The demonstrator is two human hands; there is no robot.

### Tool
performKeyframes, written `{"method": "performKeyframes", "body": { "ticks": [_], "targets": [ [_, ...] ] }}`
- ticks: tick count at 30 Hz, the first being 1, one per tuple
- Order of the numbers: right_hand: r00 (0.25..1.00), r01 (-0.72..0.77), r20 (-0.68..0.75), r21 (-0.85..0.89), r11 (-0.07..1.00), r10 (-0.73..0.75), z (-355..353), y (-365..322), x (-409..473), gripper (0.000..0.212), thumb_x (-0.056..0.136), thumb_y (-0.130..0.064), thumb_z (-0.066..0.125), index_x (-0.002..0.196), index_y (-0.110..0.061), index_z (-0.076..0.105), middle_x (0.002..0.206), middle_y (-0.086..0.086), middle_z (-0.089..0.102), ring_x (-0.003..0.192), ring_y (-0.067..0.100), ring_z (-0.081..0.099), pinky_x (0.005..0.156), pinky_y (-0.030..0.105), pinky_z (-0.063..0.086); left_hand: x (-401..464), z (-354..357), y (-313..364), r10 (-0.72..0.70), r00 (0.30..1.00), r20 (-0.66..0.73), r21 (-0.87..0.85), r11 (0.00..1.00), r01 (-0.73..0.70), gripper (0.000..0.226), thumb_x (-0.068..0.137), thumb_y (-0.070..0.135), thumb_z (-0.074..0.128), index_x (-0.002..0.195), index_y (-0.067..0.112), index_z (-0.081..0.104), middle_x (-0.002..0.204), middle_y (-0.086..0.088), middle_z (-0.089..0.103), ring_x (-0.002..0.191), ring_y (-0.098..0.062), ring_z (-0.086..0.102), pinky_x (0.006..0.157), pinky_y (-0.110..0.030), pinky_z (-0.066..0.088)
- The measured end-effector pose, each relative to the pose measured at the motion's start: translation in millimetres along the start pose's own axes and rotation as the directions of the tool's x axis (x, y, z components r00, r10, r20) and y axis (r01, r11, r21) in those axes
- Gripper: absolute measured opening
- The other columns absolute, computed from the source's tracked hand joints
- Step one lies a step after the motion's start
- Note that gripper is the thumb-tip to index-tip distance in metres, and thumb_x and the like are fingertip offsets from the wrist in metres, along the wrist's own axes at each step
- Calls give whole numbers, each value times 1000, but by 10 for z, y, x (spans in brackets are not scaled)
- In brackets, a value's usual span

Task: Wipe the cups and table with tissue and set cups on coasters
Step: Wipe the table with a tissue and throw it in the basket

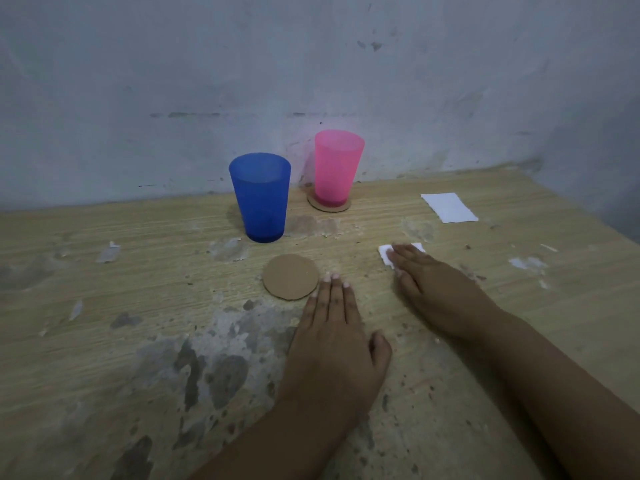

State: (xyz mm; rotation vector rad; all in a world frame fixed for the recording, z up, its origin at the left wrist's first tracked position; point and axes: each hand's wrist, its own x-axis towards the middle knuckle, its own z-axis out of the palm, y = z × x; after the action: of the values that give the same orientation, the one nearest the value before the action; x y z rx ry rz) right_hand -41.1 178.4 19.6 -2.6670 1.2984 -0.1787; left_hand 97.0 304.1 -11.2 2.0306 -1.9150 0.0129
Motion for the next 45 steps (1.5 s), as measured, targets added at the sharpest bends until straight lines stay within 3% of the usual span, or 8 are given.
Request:
{"method": "performKeyframes", "body": {
  "ticks": [7,11,16,20,28,35,39,45],
  "targets": [
    [982,185,36,19,982,-186,114,-278,56,49,100,-28,28,148,-22,20,157,-5,16,143,2,7,109,12,4,-21,-33,1,5,1000,14,-3,1000,-5,67,85,39,31,128,-7,51,135,-23,50,129,-31,46,107,-48,32],
    [988,155,6,10,988,-155,71,-60,-154,49,99,-32,29,147,-28,22,155,-13,17,136,-10,0,106,3,0,-22,-6,5,-8,1000,4,2,1000,8,70,84,41,28,133,-6,46,141,-22,45,134,-29,40,110,-46,25],
    [997,79,20,-48,996,-78,58,-175,152,49,101,-25,27,148,-14,19,158,4,17,145,13,11,110,16,2,-7,-1,-13,4,1000,22,-24,1000,-4,83,81,49,3,148,1,10,157,-16,7,146,-25,3,113,-40,-11],
    [986,159,46,2,987,-159,117,-420,503,48,101,-24,27,147,-12,23,157,7,20,145,15,14,111,18,7,0,-51,-2,-3,1000,-5,-37,999,3,78,85,47,14,144,-2,27,152,-19,25,143,-28,21,114,-44,3],
    [999,-42,4,-65,997,42,14,33,320,49,100,-26,26,148,-14,21,157,3,20,144,12,15,114,25,14,11,-15,-9,11,998,58,-12,1000,-10,86,78,51,-3,149,3,1,159,-13,-3,146,-20,-7,108,-33,-22],
    [993,116,-1,22,993,-116,100,-184,-260,49,99,-31,28,148,-26,21,157,-9,16,135,-10,2,102,3,-1,-18,9,9,-2,1000,-14,-64,998,1,67,84,38,33,127,-10,50,135,-26,50,128,-33,47,107,-47,36],
    [969,236,56,59,970,-239,128,-416,6,47,101,-27,28,147,-22,22,157,-6,17,140,-3,5,104,0,-6,-23,23,17,-8,999,-35,-44,999,6,63,84,35,35,125,-9,53,131,-26,53,124,-34,51,104,-49,38],
    [989,125,78,-26,992,-123,62,-288,457,49,101,-26,25,148,-17,19,158,1,16,145,9,10,114,21,8,-10,-10,15,-31,999,-15,-6,1000,31,69,81,40,32,125,-8,54,132,-23,54,125,-31,51,103,-47,39]
  ]
}}
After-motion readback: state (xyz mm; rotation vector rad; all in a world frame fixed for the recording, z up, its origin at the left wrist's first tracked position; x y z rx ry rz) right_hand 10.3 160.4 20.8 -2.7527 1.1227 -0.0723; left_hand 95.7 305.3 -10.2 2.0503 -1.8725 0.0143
